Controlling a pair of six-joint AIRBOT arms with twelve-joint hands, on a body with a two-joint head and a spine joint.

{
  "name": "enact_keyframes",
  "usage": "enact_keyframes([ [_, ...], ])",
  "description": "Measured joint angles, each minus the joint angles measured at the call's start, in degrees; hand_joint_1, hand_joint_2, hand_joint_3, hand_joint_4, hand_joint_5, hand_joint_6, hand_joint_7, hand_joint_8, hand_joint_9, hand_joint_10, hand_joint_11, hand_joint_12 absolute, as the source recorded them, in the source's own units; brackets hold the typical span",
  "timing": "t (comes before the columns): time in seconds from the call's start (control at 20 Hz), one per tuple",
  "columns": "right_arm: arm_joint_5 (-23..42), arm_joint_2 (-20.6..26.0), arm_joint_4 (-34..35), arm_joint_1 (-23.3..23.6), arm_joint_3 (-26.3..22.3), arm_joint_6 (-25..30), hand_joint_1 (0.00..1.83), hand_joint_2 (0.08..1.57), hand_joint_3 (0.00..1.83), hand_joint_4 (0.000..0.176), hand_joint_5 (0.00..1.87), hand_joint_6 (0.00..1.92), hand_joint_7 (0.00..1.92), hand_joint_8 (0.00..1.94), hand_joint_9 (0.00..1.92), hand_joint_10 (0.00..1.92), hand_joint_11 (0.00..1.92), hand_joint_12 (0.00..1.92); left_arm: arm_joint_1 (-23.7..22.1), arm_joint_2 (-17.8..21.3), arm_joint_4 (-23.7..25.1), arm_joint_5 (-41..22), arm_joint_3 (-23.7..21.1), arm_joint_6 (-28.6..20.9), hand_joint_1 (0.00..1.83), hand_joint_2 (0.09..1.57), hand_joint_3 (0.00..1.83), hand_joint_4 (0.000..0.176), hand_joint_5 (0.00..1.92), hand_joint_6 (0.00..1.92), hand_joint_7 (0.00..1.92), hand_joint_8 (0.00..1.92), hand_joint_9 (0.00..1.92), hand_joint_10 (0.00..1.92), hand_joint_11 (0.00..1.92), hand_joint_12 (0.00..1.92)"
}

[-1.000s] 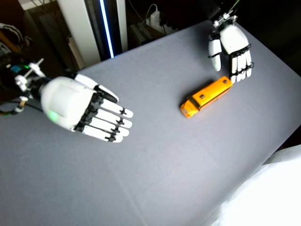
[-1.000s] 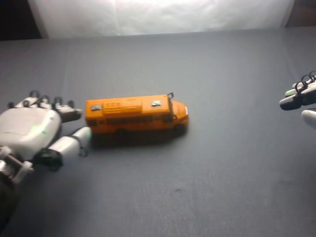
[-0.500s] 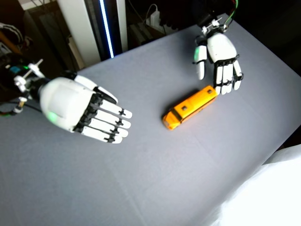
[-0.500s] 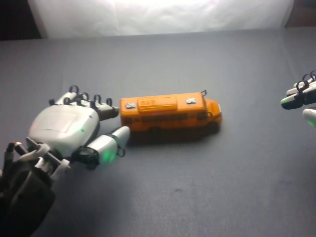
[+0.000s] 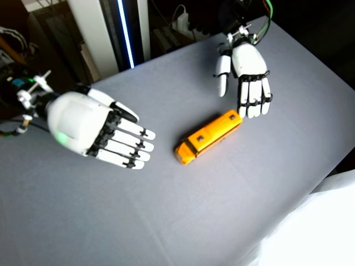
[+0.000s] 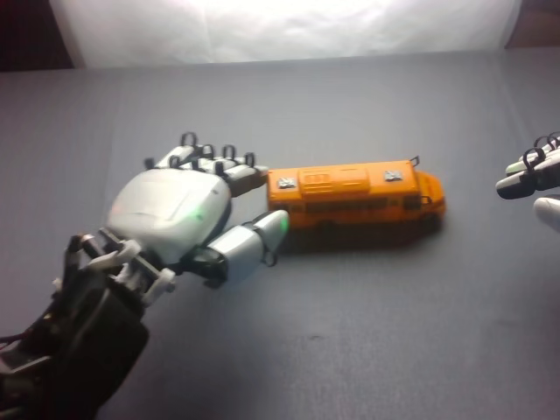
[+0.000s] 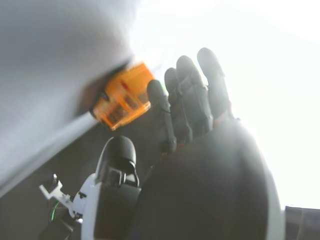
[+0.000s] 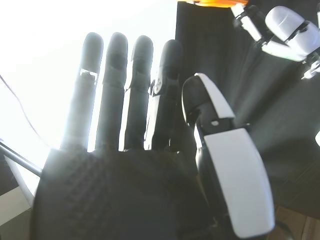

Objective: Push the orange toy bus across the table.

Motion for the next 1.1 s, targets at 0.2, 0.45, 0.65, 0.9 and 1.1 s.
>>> enact_keyframes([
  [0.2, 0.04, 0.00, 0.04, 0.00, -0.02, 0.02, 0.60, 1.41, 0.00, 0.000, 0.91, 0.00, 0.77, 0.00, 0.67, 0.00, 0.41, 0.60, -1.84, -1.95, 2.75, 2.21, 0.52, -0.02, 0.00, 1.43, 0.00, 0.000, 0.56, 0.00, 0.51, 0.01, 0.45, 0.00, 0.24, 0.14],
  [0.45, 0.04, 0.00, 0.20, -0.04, -0.02, 0.44, 0.60, 1.41, 0.00, 0.000, 0.90, 0.00, 0.76, 0.00, 0.66, 0.00, 0.38, 0.62, -2.12, -1.86, 3.39, 2.82, 0.44, -0.15, 0.00, 1.41, 0.00, 0.000, 0.56, 0.00, 0.50, 0.00, 0.44, 0.00, 0.27, 0.11],
  [0.65, 0.22, 0.00, 0.81, -0.44, -0.02, 0.66, 0.66, 1.41, 0.00, 0.000, 0.90, 0.00, 0.78, 0.01, 0.69, 0.01, 0.40, 0.66, -0.31, 2.23, 4.48, -0.96, -1.18, -5.31, 0.00, 1.40, 0.00, 0.000, 0.55, 0.01, 0.50, 0.01, 0.45, 0.01, 0.33, 0.13],
  [0.9, 3.67, 0.28, 1.70, -0.44, -1.25, 1.07, 0.60, 1.41, 0.00, 0.000, 0.87, 0.00, 0.80, 0.00, 0.72, 0.01, 0.40, 0.63, 3.56, 7.21, 8.07, -9.60, -2.99, -16.52, 0.00, 1.39, 0.00, 0.000, 0.51, 0.00, 0.53, 0.00, 0.44, 0.00, 0.25, 0.12],
  [1.1, 11.72, 1.84, 2.29, -0.72, -2.51, 1.33, 0.69, 1.39, 0.00, 0.000, 0.72, 0.00, 0.77, 0.00, 0.69, 0.00, 0.34, 0.68, 7.50, 11.37, 12.11, -20.31, -5.42, -23.10, 0.12, 1.40, 0.01, 0.000, 0.48, 0.00, 0.52, 0.00, 0.46, 0.01, 0.20, 0.11],
])
